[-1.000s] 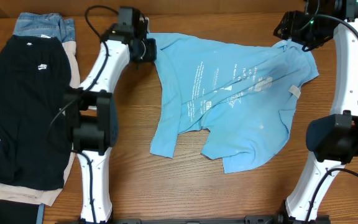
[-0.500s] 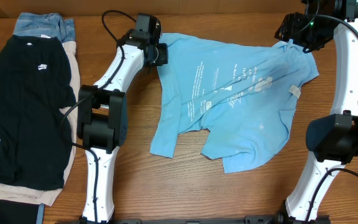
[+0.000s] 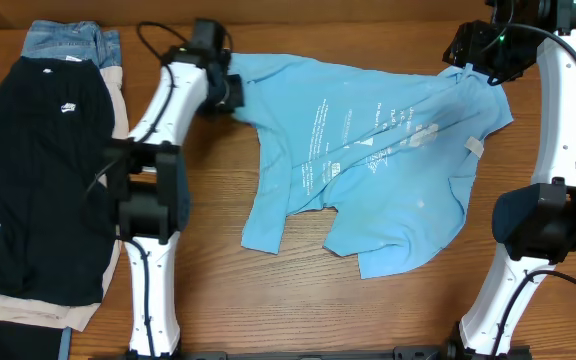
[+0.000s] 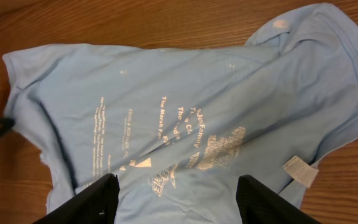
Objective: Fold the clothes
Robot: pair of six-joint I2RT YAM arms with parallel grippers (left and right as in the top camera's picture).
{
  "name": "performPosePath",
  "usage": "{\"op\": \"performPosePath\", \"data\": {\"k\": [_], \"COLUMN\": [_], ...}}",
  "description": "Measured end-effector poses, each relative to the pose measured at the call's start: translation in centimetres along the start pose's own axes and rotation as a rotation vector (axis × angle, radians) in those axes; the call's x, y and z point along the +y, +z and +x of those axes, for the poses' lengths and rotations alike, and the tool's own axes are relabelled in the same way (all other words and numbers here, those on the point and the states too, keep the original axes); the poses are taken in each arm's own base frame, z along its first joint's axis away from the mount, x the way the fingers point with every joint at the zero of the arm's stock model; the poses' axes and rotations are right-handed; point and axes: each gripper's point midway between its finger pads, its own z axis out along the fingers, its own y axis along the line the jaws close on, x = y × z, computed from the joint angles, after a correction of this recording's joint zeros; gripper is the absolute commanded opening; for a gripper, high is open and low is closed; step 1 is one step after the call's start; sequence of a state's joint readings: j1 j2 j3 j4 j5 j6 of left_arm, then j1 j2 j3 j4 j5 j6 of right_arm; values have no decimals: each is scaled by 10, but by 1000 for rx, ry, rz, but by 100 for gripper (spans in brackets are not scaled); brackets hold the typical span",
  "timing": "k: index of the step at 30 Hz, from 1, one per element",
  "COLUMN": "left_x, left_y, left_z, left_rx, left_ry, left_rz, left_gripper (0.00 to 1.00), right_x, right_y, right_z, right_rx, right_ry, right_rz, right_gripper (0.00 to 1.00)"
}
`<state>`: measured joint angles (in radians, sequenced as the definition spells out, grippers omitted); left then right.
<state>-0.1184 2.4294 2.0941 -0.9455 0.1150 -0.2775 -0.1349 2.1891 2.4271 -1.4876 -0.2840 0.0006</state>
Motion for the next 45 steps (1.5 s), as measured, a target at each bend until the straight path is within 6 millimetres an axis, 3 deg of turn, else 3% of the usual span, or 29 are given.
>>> {"op": "performPosePath", "data": {"k": [3,6,8,11,13,16,22,26,32,37,40,43,45], "left_x": [33,61,77,99,101,87,35,4,-18,-20,-30,-46,-53], "left_y": [-16,-29,-36,-45,-52,-66,-89,-94,-115,-173,-218,-259,-272], "left_z": [-15,-31,-38,-39,-27,-6,62,93,105,98,99,120,142], "left_rx": [-30,-75,-96,-91,-32,69,341,452,448,320,205,121,106], "left_ry": [-43,-54,-61,-79,-75,-55,60,150,177,146,154,181,193], "left_rz": [-22,-35,-49,-67,-60,0,141,141,96,48,46,34,-2], "left_gripper": [4,66,85,100,100,100,91,89,92,96,98,100,100], "right_x": [0,0,0,0,-1,-1,-1,-1,0,2,3,3,3], "right_y": [0,0,0,0,0,0,0,0,0,0,0,0,0], "right_z": [1,2,2,4,5,5,6,6,5,6,9,11,11], "right_rx": [5,9,10,18,21,22,22,22,22,24,35,44,44], "right_ry": [1,2,3,5,6,6,6,6,6,7,10,13,13], "right_rz": [1,1,1,2,3,3,4,4,1,-14,-17,-20,-20], "right_gripper": [65,65,65,65,65,66,69,70,77,78,79,80,81]}}
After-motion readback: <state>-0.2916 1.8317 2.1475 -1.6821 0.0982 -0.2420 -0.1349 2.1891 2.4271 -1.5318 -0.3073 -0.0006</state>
